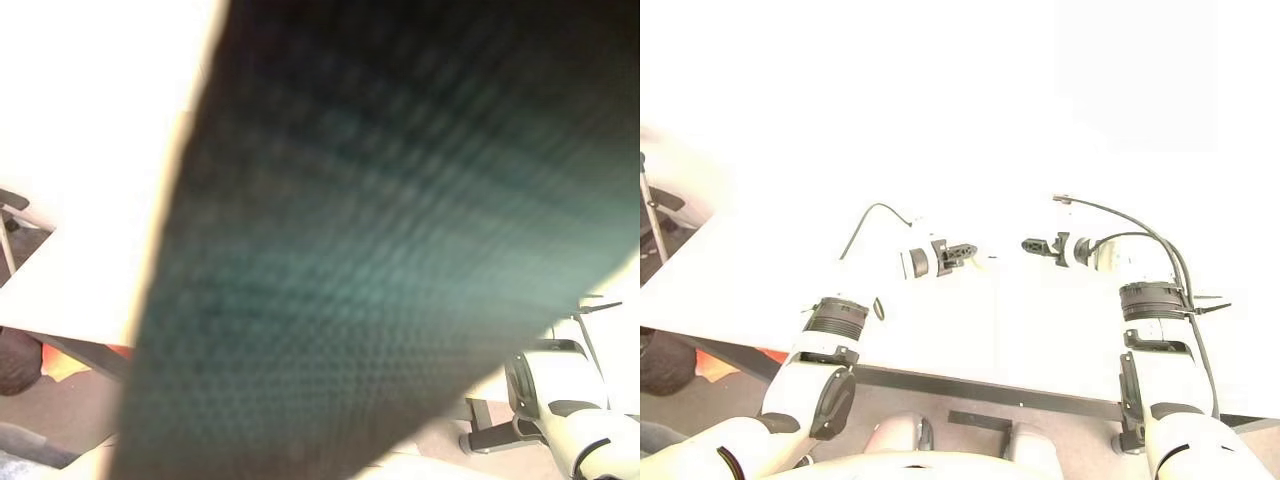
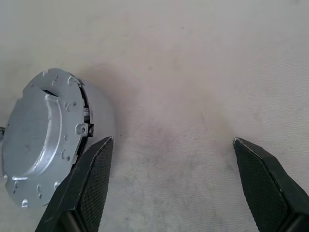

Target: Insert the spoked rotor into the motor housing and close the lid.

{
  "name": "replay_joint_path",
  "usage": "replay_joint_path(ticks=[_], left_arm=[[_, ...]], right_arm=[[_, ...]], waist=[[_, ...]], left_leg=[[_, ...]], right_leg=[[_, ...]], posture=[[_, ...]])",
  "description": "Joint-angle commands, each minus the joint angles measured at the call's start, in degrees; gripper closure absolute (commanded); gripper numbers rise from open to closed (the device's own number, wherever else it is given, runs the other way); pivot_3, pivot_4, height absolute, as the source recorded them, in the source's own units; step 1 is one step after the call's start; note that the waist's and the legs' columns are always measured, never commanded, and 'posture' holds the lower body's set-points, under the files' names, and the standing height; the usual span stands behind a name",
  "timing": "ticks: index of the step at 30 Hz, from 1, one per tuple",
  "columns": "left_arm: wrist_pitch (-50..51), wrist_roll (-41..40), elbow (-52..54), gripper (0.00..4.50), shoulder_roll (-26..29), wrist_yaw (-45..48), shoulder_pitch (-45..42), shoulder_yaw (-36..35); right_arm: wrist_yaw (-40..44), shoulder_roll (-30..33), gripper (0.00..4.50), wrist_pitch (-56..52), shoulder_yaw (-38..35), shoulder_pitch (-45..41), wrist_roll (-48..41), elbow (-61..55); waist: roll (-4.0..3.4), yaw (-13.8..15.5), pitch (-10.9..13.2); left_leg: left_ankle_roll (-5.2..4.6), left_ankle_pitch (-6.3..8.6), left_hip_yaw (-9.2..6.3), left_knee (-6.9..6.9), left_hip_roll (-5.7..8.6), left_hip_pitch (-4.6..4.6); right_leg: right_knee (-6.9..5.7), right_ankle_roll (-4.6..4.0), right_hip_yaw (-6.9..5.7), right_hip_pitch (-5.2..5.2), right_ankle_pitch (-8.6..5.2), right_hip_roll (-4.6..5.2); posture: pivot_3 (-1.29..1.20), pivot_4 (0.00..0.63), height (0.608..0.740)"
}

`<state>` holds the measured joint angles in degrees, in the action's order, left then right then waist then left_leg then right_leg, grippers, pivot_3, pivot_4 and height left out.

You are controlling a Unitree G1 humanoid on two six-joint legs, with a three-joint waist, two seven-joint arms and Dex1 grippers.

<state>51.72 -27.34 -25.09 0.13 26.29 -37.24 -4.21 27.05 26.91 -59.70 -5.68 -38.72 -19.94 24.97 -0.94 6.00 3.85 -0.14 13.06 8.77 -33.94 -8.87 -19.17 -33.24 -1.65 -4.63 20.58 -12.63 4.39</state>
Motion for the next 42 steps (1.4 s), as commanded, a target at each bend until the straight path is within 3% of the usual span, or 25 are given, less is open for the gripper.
replay_joint_path(ticks=[1,8,13,19,25,42], left_arm=[[0.51,1.58,-2.91,4.50,-0.31,-1.09,0.42,0.95],[-0.91,2.06,-4.96,4.50,-0.56,-1.91,-0.37,0.40],[-0.90,2.04,-4.84,4.50,-0.64,-2.13,-0.25,0.53],[-1.00,2.14,-5.03,4.50,-0.74,-2.21,-0.22,0.60],[-1.18,2.21,-5.05,4.50,-0.81,-2.27,0.02,0.67],[-1.53,2.19,-5.09,4.50,-0.64,-2.70,0.09,0.70]], right_arm=[[-4.51,1.46,0.01,1.40,-2.37,-0.20,2.64,0.78],[-8.60,1.16,0.01,3.22,-4.82,-1.11,2.47,2.43],[-9.81,-0.19,0.01,-1.62,-9.57,-3.22,-0.92,4.01],[-4.59,-2.21,0.01,-19.03,-14.66,-5.02,-10.28,0.22],[-3.74,-4.39,0.01,-28.00,-18.48,-4.77,-14.05,-4.13],[-10.66,-15.63,0.01,-30.10,-24.83,-4.98,-12.50,-5.41]], waist=[[0.00,0.00,0.00],[-0.01,0.00,-0.01],[-0.01,0.01,-0.01],[0.01,-0.14,-0.03],[-0.18,0.18,-0.13],[-0.19,1.09,-0.14]], left_leg=[[0.00,0.00,0.00,0.00,0.00,-0.03],[0.00,-0.01,0.00,0.01,0.02,-0.12],[0.04,-0.05,0.01,0.11,0.04,-0.14],[-0.07,-0.14,0.01,0.56,0.06,-0.11],[-0.09,-0.21,0.01,0.91,0.04,-0.09],[-0.01,-0.26,0.01,0.91,0.05,-0.12]], right_leg=[[0.05,0.00,0.00,0.00,0.00,0.00],[0.06,-0.01,0.02,0.00,0.01,0.02],[0.04,-0.35,0.02,0.00,0.21,0.02],[0.01,-0.38,0.02,0.01,0.22,0.00],[-0.19,-0.51,0.02,0.27,0.16,-0.08],[-0.39,-0.58,0.03,0.40,0.12,-0.04]], posture=[[0.00,0.000,0.740],[0.00,0.000,0.740],[0.00,0.000,0.740],[0.00,0.000,0.740],[0.00,0.000,0.740],[0.00,0.000,0.740]])
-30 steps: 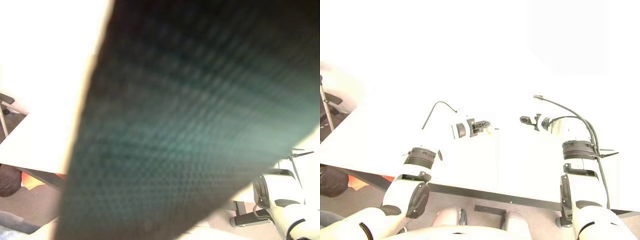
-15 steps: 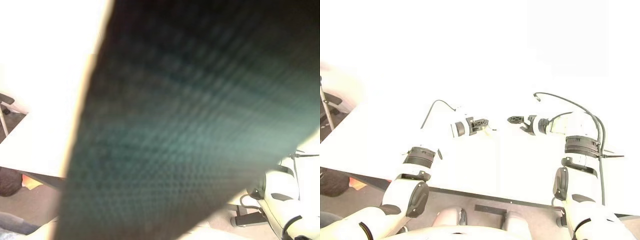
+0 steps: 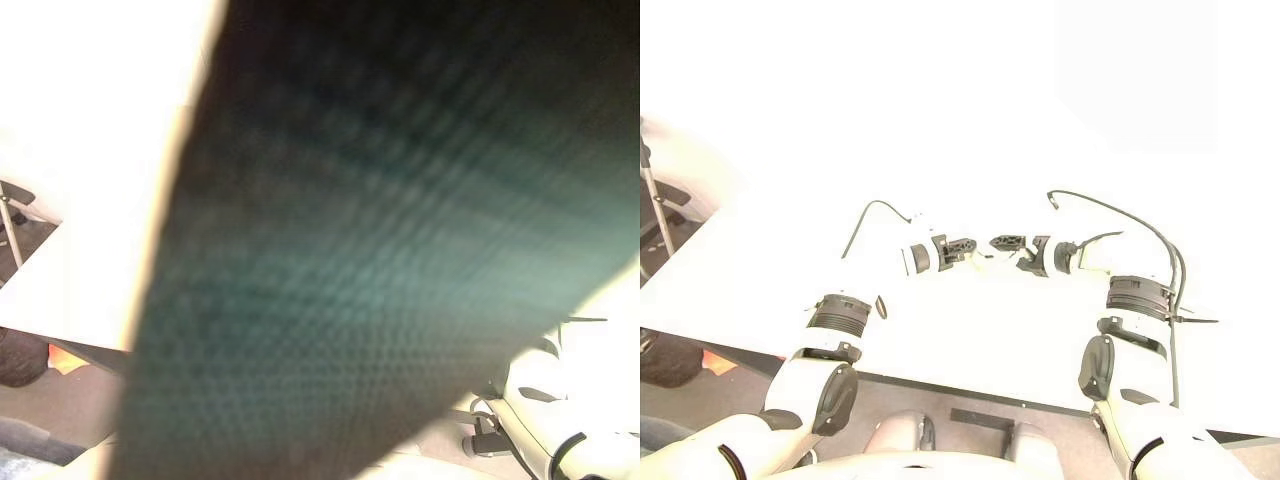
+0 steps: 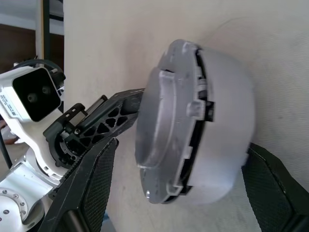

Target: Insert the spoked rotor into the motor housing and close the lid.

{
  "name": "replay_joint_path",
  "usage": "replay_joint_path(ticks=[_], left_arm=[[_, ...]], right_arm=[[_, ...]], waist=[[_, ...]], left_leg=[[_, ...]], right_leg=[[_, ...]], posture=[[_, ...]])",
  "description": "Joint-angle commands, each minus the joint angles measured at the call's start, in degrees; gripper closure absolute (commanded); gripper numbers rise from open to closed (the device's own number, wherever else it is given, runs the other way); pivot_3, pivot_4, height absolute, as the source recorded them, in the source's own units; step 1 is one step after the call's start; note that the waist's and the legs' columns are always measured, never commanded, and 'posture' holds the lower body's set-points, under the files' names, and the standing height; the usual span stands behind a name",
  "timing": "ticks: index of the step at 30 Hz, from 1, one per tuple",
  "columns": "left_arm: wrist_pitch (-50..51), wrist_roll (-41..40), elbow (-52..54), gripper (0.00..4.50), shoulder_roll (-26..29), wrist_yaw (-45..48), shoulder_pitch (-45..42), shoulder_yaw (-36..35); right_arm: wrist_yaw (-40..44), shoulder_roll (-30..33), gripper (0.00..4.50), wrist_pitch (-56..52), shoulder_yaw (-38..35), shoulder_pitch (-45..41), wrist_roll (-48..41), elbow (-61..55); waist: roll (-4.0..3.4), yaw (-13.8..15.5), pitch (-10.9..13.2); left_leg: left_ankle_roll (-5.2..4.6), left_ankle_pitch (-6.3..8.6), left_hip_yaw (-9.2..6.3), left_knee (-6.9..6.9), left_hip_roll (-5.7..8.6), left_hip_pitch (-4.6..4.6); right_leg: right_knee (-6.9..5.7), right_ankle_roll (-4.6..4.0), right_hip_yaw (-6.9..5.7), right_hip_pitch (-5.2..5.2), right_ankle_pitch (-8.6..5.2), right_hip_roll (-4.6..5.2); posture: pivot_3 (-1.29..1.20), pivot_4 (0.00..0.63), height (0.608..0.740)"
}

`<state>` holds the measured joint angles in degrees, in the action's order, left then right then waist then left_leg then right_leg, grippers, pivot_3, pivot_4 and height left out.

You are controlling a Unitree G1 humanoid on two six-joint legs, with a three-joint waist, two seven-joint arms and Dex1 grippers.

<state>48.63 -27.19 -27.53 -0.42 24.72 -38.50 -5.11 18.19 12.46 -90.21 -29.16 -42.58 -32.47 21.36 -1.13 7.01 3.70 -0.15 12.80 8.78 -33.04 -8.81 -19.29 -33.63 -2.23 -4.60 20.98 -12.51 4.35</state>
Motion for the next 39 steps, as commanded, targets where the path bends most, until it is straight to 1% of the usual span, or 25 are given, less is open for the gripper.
replay_joint_path(ticks=[1,4,7,9,12,14,15,20,24,26,28,29,30,32,33,35,36,38,39], left_arm=[[1.51,2.06,-2.68,4.50,-0.07,-1.11,1.35,1.60],[1.26,2.13,-2.85,4.50,-0.01,-1.08,1.36,1.53],[1.21,2.22,-2.80,4.50,-0.04,-1.14,1.42,1.44],[1.30,2.32,-2.59,4.50,-0.13,-1.15,1.56,1.41],[1.21,2.56,-2.45,4.50,-0.34,-1.18,1.79,1.40],[1.11,2.79,-2.46,4.50,-0.46,-1.17,1.85,1.30],[0.71,2.96,-2.51,4.50,-0.44,-1.23,1.90,1.10],[-2.69,3.30,-1.36,4.50,0.23,-2.10,2.28,-0.60],[-6.31,0.43,1.04,4.50,0.66,-3.57,2.73,-6.33],[-6.44,-1.90,3.71,4.50,1.14,-4.29,3.36,-9.49],[-5.21,-5.17,7.68,4.50,1.68,-5.01,4.41,-12.88],[-4.35,-8.27,10.43,4.50,1.87,-5.57,5.19,-15.84],[-3.51,-10.64,12.55,4.50,2.19,-6.16,5.90,-18.12],[-1.50,-14.69,15.98,4.50,3.18,-6.26,7.55,-21.33],[-0.49,-16.33,17.30,4.50,3.77,-6.04,8.38,-22.25],[3.17,-21.64,20.77,4.10,5.32,-5.68,10.63,-24.88],[4.70,-23.90,22.10,3.91,5.92,-5.86,11.50,-25.83],[6.71,-27.64,23.78,3.28,6.61,-6.65,12.54,-27.29],[7.99,-30.81,24.96,2.85,6.65,-6.94,13.07,-28.37]], right_arm=[[-2.73,-1.84,0.01,1.27,-2.07,-1.20,0.43,-1.36],[-4.85,-3.37,0.61,3.42,-4.41,-1.70,0.85,-0.48],[-5.49,-4.07,1.61,3.89,-5.79,-2.22,0.11,-0.73],[-5.94,-4.28,2.20,4.18,-6.03,-2.43,0.00,-1.14],[-6.90,-4.56,2.20,5.50,-7.09,-2.79,0.12,-0.44],[-7.14,-4.55,2.40,6.04,-7.58,-2.85,-0.07,-0.12],[-7.27,-4.41,2.43,6.06,-7.58,-2.88,0.02,0.09],[-8.16,-4.18,2.43,6.93,-7.34,-3.07,0.63,0.32],[-10.72,-5.61,2.43,8.88,-13.37,-6.15,-1.42,3.02],[-12.49,-6.76,2.43,9.45,-17.64,-8.79,-3.50,4.77],[-14.81,-8.56,2.43,10.26,-22.17,-11.90,-5.99,6.21],[-16.04,-9.81,2.43,10.81,-23.94,-13.63,-7.25,6.64],[-17.13,-10.83,2.43,11.12,-25.27,-14.90,-8.24,6.90],[-18.77,-12.40,2.43,11.20,-26.80,-16.50,-9.84,7.10],[-19.40,-12.97,2.43,11.11,-27.28,-16.99,-10.52,7.15],[-20.55,-14.08,2.43,10.33,-27.67,-18.12,-11.91,7.64],[-21.07,-14.41,2.43,9.88,-27.72,-18.50,-12.57,7.96],[-21.51,-14.68,2.43,8.76,-27.59,-18.94,-13.93,8.42],[-19.88,-14.87,2.43,6.40,-25.53,-18.40,-14.67,7.41]], waist=[[0.00,0.11,0.00],[0.00,0.12,0.00],[-0.01,0.12,0.00],[-0.05,0.16,-0.03],[-0.06,0.36,-0.03],[-0.06,0.26,-0.01],[-0.04,0.30,-0.01],[-0.09,0.30,-0.02],[-0.09,-0.02,0.03],[-0.11,-0.24,0.08],[-0.10,-0.61,0.10],[-0.09,-1.10,0.12],[-0.04,-1.47,0.15],[-0.02,-1.67,0.17],[-0.02,-1.61,0.17],[-0.02,-1.62,0.17],[-0.02,-1.54,0.17],[0.02,-1.44,0.19],[0.05,-1.30,0.21]], left_leg=[[0.00,0.00,0.00,0.00,0.01,0.00],[0.02,0.00,0.00,0.00,0.01,0.03],[0.09,-0.04,0.00,0.00,0.01,0.02],[0.10,-0.05,0.00,0.00,0.01,0.04],[0.14,-0.07,0.00,0.00,0.01,0.06],[0.16,-0.08,0.00,0.00,0.03,0.04],[0.16,-0.08,0.00,0.00,0.03,-0.02],[0.21,-0.12,-0.03,0.00,0.02,-0.06],[0.36,-0.22,-0.03,0.00,-0.01,-0.08],[0.56,-0.34,-0.03,0.00,-0.04,-0.32],[0.68,-0.44,-0.03,0.00,-0.04,-0.72],[0.70,-0.48,-0.03,0.00,-0.04,-0.92],[0.68,-0.51,-0.03,-0.01,-0.02,-1.12],[0.42,-0.66,-0.04,-0.18,0.00,-1.71],[0.39,-0.68,-0.09,-0.16,-0.06,-1.84],[0.36,-0.66,-0.11,-0.15,-0.12,-1.82],[0.33,-0.64,-0.10,-0.14,-0.12,-1.81],[0.17,-0.55,-0.10,-0.15,-0.11,-1.84],[0.08,-0.49,-0.09,-0.19,-0.09,-1.89]], right_leg=[[0.00,0.00,0.00,0.00,0.00,0.00],[0.00,0.01,0.01,-0.03,0.00,0.00],[-0.03,0.01,0.02,0.01,0.00,0.00],[-0.04,0.02,0.02,0.00,0.00,0.00],[-0.03,0.05,0.02,-0.05,-0.02,0.00],[-0.03,0.07,0.05,-0.04,-0.02,0.01],[-0.04,0.08,0.07,0.04,-0.02,0.01],[-0.07,0.07,0.05,0.07,-0.01,0.00],[-0.08,0.09,0.05,0.16,-0.01,-0.01],[-0.15,0.10,0.05,0.47,0.00,-0.02],[-0.32,0.06,0.05,1.03,0.04,-0.04],[-0.42,0.03,0.06,1.26,0.06,-0.04],[-0.61,-0.05,0.06,1.52,0.05,-0.05],[-1.21,-0.46,0.07,2.30,-0.02,-0.05],[-1.28,-0.53,0.01,2.47,0.01,-0.12],[-1.43,-0.79,-0.07,2.48,-0.14,-0.15],[-1.47,-1.05,-0.08,2.48,-0.30,-0.15],[-1.46,-1.09,-0.10,2.48,-0.33,-0.15],[-1.45,-1.10,-0.10,2.47,-0.33,-0.15]], posture=[[0.00,0.000,0.740],[0.00,0.000,0.740],[0.00,0.000,0.740],[0.00,0.000,0.740],[0.00,0.000,0.740],[0.00,0.000,0.740],[0.00,0.000,0.740],[0.00,0.000,0.740],[0.00,0.000,0.740],[0.00,0.000,0.740],[0.00,0.000,0.740],[0.00,0.000,0.740],[0.00,0.000,0.740],[0.00,0.000,0.740],[0.00,0.000,0.740],[0.00,0.000,0.740],[0.00,0.000,0.740],[0.00,0.000,0.740],[0.00,0.000,0.740]])
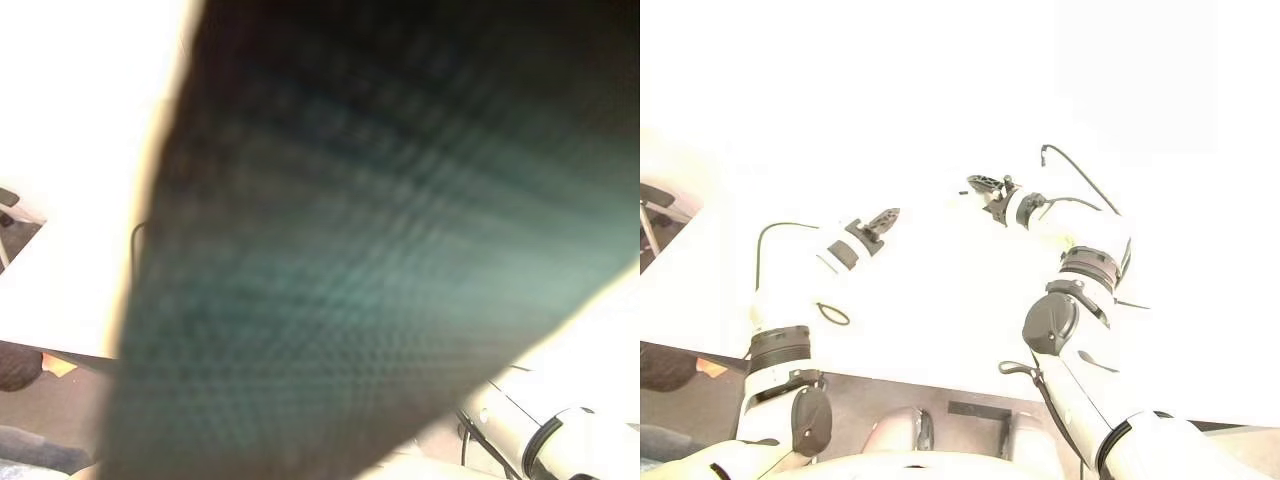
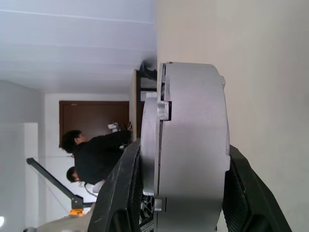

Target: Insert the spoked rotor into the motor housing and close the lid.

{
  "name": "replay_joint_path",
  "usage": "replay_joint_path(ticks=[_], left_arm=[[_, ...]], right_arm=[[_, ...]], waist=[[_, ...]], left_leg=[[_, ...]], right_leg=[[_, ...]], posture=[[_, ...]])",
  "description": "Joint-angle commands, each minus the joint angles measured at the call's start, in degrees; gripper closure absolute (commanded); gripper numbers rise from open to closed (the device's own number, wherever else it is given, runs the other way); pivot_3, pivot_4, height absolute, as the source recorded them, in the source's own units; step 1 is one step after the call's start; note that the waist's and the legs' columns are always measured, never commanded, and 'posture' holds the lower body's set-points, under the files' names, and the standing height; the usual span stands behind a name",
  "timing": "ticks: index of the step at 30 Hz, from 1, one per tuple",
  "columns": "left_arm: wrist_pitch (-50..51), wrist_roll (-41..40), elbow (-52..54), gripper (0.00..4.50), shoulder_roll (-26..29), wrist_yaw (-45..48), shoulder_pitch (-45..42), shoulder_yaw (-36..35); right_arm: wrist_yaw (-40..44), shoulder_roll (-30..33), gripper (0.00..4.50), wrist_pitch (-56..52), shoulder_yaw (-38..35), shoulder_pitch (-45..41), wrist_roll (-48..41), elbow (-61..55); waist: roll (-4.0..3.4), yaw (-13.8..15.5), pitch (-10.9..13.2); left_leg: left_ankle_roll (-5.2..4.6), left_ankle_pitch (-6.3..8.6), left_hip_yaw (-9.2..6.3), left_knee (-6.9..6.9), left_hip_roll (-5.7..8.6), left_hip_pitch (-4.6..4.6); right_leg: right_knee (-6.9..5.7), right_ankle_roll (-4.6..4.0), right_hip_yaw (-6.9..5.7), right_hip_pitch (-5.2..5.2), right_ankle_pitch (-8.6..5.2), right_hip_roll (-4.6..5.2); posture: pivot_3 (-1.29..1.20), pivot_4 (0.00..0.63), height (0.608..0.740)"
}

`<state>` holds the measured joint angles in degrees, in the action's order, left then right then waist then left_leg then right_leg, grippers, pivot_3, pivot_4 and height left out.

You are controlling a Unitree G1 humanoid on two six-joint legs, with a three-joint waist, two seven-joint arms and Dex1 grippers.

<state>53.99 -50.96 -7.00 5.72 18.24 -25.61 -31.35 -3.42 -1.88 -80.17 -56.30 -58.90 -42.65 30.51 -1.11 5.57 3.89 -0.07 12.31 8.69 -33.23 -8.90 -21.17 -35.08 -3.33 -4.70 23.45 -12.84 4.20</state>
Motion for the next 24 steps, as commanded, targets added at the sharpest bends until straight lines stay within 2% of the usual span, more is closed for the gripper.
replay_joint_path(ticks=[1,4,8,9,13,24], left_arm=[[3.59,-9.45,5.31,2.58,0.55,-0.75,0.57,-2.90],[6.40,-17.74,7.24,1.65,-0.42,-1.99,1.25,-4.14],[7.85,-23.27,6.50,0.25,-1.12,-4.48,1.91,-2.99],[8.74,-25.77,5.34,0.01,-1.87,-6.34,1.71,-2.82],[9.99,-30.47,2.63,0.01,-2.46,-10.06,1.14,-1.51],[7.92,-32.30,-1.38,0.01,-2.90,-11.35,-1.05,2.14]], right_arm=[[2.90,-0.65,2.43,-5.38,3.15,-1.66,-5.07,-2.48],[3.79,-1.15,2.43,-7.53,5.35,-0.60,-5.07,-3.25],[4.65,-1.39,2.43,-8.71,6.68,-0.23,-5.97,-3.75],[5.20,-1.52,2.43,-9.91,6.73,-0.45,-6.78,-4.42],[5.78,-1.99,2.43,-12.29,6.53,-0.89,-7.98,-6.46],[4.63,-2.79,2.43,-12.33,7.81,0.59,-11.15,-9.73]], waist=[[0.05,0.20,0.03],[0.18,0.33,0.09],[0.22,0.34,0.12],[0.23,0.30,0.13],[0.26,0.27,0.14],[0.28,0.21,0.14]], left_leg=[[-0.07,0.04,0.00,-0.04,0.01,-0.06],[-0.22,0.13,0.02,-0.21,0.01,-0.15],[-0.22,0.16,0.01,-0.45,-0.02,-0.13],[-0.20,0.17,0.01,-0.46,-0.03,-0.13],[0.24,0.11,-0.01,-0.52,-0.04,0.00],[1.07,-0.44,-0.05,-0.52,-0.09,0.17]], right_leg=[[0.01,0.00,0.00,0.00,0.00,0.00],[0.04,0.00,0.00,-0.04,0.00,0.02],[0.01,0.07,0.02,-0.17,0.04,0.02],[0.01,0.14,0.03,-0.18,0.08,0.02],[0.01,0.50,0.09,-0.27,0.28,0.01],[0.06,1.06,0.14,-0.42,0.57,0.00]], posture=[[0.00,0.000,0.740],[0.00,0.000,0.740],[0.00,0.000,0.740],[0.00,0.000,0.740],[0.00,0.000,0.740],[0.00,0.000,0.740]])
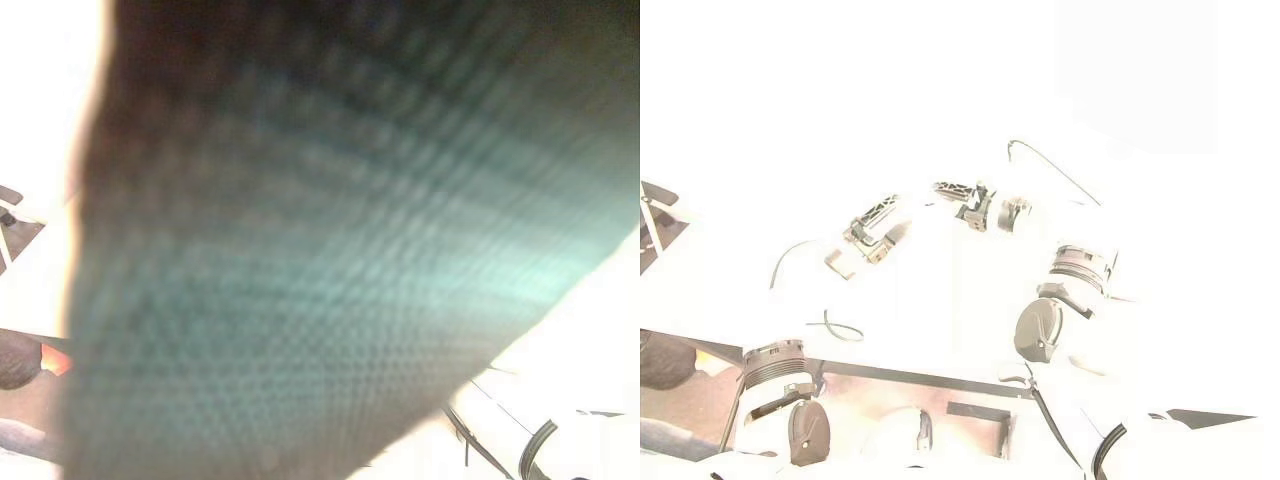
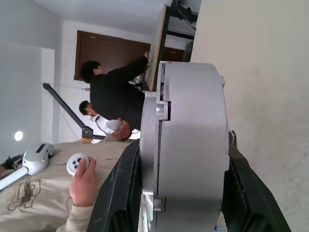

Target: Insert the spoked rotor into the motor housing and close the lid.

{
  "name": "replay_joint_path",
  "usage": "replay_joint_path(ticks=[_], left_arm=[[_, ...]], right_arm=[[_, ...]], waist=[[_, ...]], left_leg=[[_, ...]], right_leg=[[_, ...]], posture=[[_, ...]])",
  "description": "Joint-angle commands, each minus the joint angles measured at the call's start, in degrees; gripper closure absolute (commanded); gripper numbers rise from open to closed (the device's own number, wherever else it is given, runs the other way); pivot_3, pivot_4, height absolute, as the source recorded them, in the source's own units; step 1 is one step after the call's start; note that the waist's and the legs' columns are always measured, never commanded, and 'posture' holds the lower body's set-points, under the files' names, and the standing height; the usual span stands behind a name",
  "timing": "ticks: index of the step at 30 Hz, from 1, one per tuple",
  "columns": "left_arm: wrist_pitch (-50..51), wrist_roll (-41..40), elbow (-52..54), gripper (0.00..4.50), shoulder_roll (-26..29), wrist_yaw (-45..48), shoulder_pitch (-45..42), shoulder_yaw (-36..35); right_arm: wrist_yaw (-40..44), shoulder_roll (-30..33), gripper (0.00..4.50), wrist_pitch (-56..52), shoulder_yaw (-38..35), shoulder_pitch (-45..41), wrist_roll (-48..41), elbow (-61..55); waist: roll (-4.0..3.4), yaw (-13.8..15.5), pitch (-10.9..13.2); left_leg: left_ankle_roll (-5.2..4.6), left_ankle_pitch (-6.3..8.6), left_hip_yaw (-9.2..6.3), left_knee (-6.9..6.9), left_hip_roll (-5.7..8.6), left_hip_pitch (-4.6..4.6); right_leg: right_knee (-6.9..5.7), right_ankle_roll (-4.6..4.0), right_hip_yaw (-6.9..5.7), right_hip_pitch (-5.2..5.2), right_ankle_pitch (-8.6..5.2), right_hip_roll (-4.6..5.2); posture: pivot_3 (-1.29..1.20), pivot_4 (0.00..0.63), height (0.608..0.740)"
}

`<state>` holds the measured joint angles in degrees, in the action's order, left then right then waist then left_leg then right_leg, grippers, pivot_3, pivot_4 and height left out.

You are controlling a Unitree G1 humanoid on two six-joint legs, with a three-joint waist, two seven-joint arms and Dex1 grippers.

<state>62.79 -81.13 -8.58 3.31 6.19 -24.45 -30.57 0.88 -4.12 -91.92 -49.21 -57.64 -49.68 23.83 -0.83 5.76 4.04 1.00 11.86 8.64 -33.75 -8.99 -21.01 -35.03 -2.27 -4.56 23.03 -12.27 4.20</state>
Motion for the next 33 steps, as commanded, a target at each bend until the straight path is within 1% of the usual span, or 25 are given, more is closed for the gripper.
replay_joint_path(ticks=[1,7,11,18,33], left_arm=[[-1.19,-2.11,-0.49,0.01,-1.08,1.14,-2.84,1.83],[-3.14,-0.10,-5.64,0.01,-3.29,4.39,-7.05,4.11],[-3.61,0.27,-6.95,0.01,-3.51,5.60,-8.89,5.07],[-4.93,1.70,-7.99,0.01,-2.96,6.98,-8.97,5.47],[-6.92,2.60,-7.30,0.01,-2.94,6.25,-7.85,5.15]], right_arm=[[0.34,-0.66,2.43,-0.58,1.14,-0.39,-4.51,-3.54],[-0.24,-1.19,2.43,-0.58,2.83,0.68,-5.73,-5.31],[-0.65,-1.07,2.43,-0.58,3.55,1.14,-6.05,-5.92],[-0.88,-1.00,2.43,-0.57,3.10,1.22,-5.34,-6.49],[-1.14,-1.78,2.43,-0.56,3.21,1.07,-4.26,-6.98]], waist=[[0.00,0.05,0.00],[0.01,0.27,0.00],[0.02,0.09,0.00],[0.02,0.15,0.00],[0.02,0.17,0.00]], left_leg=[[0.00,-0.01,0.00,0.00,0.00,0.00],[-0.02,-0.04,-0.01,-0.04,0.02,-0.06],[-0.03,-0.04,-0.02,-0.03,0.02,-0.09],[-0.03,-0.04,-0.02,-0.03,0.03,-0.10],[-0.03,-0.04,-0.02,-0.11,0.02,-0.10]], right_leg=[[0.00,0.02,0.01,-0.01,0.02,0.00],[0.03,0.23,0.02,-0.03,0.15,0.00],[0.03,0.26,0.02,0.01,0.17,0.00],[0.03,0.26,0.02,0.01,0.18,0.00],[0.00,0.26,0.02,0.00,0.18,0.00]], posture=[[0.00,0.000,0.740],[0.00,0.000,0.740],[0.00,0.000,0.740],[0.00,0.000,0.740],[0.00,0.000,0.740]])
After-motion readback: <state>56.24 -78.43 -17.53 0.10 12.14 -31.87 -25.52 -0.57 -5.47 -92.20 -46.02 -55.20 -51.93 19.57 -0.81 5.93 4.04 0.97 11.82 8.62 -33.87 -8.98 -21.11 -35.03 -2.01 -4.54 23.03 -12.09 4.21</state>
